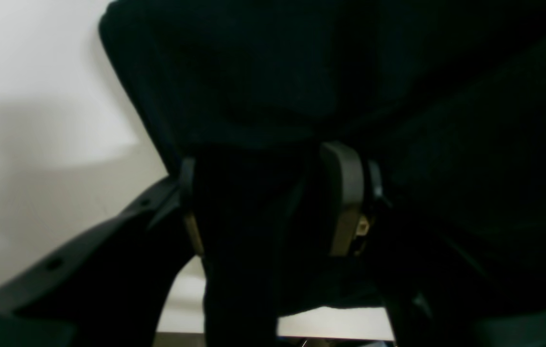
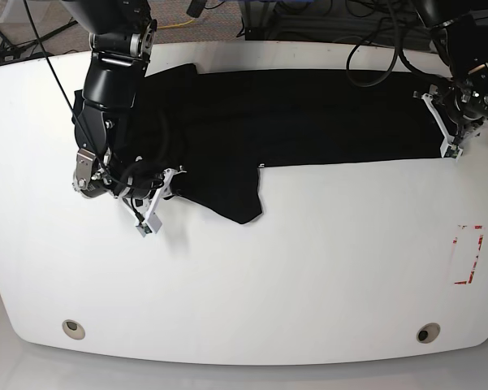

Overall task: Fold the T-shirt properly
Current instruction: 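Grasp the hanging shirt flap with the right gripper and fold it over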

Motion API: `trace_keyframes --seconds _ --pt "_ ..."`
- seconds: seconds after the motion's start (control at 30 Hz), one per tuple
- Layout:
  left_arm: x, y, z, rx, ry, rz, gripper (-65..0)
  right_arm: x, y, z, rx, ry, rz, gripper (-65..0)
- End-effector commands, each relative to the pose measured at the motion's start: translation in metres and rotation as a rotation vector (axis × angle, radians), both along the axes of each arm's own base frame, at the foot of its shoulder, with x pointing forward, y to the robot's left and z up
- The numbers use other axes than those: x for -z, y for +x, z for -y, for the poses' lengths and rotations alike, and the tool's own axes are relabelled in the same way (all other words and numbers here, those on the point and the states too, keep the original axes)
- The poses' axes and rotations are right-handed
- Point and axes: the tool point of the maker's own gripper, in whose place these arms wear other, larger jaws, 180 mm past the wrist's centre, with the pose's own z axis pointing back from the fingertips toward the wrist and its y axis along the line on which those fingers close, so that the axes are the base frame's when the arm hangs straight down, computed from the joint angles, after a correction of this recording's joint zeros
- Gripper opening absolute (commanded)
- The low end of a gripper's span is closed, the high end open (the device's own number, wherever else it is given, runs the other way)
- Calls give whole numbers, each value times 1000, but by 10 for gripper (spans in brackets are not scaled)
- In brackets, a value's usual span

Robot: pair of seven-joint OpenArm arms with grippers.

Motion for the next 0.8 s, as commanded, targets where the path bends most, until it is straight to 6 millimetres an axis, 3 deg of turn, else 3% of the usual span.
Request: trace_keyframes --seconds 0.0,0.13,0.27,0.5,0.7,0.77 --pt "6 -3 -1 7 2 -27 -357 -21 19 2 8 22 83 -647" --pt "8 -4 0 13 1 -35 -357 -38 22 6 9 18 135 -650" --pt "8 -4 -1 12 2 -38 -357 -62 9 16 -15 1 194 -650" --pt "8 -4 -2 12 4 -38 -357 -79 -40 9 -84 21 239 -650" --pt "5 -4 -8 14 20 -39 -357 -75 -90 0 -124 -10 222 -650" --pt "4 -4 -9 14 21 -39 -357 -72 -106 8 -98 -18 209 -650"
